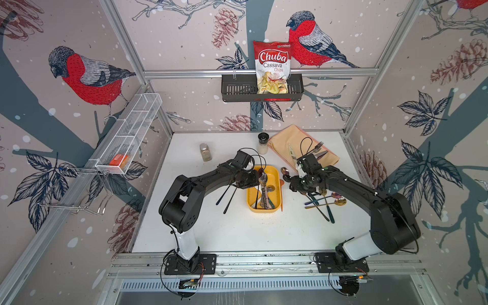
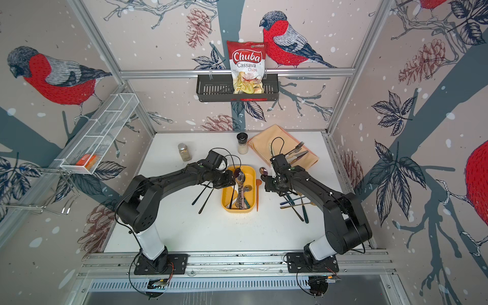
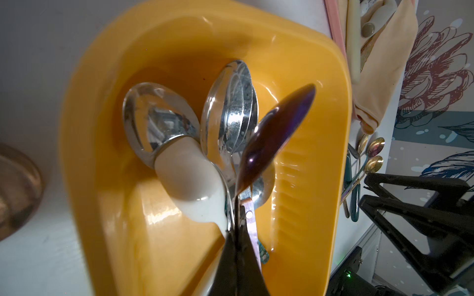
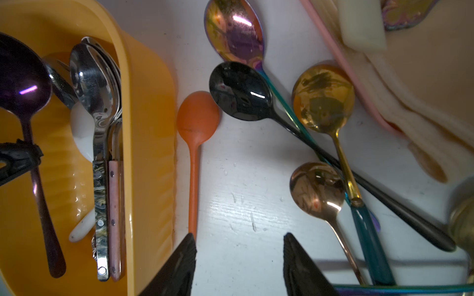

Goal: Put the spoon into the storage box
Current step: Place the spoon in the storage box.

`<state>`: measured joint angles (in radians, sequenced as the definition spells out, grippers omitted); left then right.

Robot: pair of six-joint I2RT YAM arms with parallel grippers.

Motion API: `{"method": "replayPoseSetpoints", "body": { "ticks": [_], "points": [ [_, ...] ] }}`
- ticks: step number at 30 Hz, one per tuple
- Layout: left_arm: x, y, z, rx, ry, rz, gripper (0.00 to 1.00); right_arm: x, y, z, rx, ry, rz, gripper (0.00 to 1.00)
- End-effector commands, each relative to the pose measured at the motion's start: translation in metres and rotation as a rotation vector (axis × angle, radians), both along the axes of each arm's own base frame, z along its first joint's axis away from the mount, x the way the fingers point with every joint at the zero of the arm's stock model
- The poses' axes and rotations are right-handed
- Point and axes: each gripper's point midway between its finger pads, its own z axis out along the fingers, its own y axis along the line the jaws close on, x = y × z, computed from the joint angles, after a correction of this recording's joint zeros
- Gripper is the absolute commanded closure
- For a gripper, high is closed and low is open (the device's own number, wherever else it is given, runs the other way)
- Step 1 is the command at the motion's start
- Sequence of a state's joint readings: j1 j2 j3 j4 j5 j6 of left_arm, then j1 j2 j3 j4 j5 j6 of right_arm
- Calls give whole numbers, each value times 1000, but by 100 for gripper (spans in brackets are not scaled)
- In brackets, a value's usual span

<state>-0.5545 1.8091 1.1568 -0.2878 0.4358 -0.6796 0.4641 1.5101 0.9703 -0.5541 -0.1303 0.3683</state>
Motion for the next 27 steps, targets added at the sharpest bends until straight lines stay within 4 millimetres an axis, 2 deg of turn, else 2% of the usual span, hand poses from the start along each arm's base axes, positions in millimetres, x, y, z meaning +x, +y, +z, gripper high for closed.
{"method": "replayPoseSetpoints", "body": {
  "ticks": [1,8,14,17,21,23,27],
  "points": [
    [3,-7,-1,-40,-2,-3,98,1,0,0,-1,-6,2,44],
    [1,-5,-7,-15,21,-1,89,0,-1,-3,-1,-1,2,44],
    [3,-1,5,19,-16,-26,76,0,0,-3,2,1,1,44],
    [5,5,15,70,-45,-46,75,1,1,-3,5,-1,2,44],
    [15,30,42,218,-166,-76,74,1,0,-2,3,-5,2,44],
    [21,51,54,316,-224,-87,74,1,0,-2,2,-3,2,44],
    [27,97,57,466,-264,-82,73,1,2,-3,8,-3,4,44]
  ]
}}
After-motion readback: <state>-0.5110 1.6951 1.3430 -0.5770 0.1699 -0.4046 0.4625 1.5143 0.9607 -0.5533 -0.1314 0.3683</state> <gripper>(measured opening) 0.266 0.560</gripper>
